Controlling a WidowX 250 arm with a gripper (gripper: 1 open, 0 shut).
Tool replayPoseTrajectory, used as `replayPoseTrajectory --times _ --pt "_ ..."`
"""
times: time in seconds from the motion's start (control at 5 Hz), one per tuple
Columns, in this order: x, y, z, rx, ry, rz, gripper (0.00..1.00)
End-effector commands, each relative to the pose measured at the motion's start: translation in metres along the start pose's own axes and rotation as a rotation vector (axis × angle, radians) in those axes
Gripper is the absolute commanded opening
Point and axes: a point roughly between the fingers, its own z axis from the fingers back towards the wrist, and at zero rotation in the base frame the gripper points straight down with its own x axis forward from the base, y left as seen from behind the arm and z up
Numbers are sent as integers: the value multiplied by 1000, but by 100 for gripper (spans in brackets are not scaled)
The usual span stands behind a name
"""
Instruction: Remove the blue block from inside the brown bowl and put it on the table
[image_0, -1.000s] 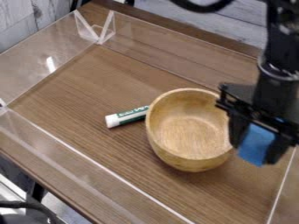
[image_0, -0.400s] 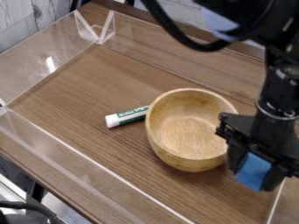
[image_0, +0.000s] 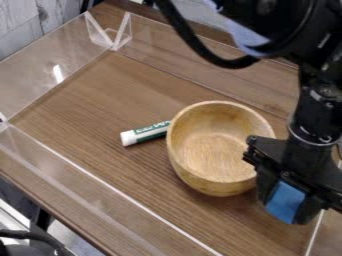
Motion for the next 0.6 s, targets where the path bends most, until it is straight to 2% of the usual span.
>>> replayPoseTrajectory --times 0.0,0.4 --pt "4 -3 8 -20 -37 -7 100" --pt "4 -2 12 -17 -54 -6 100"
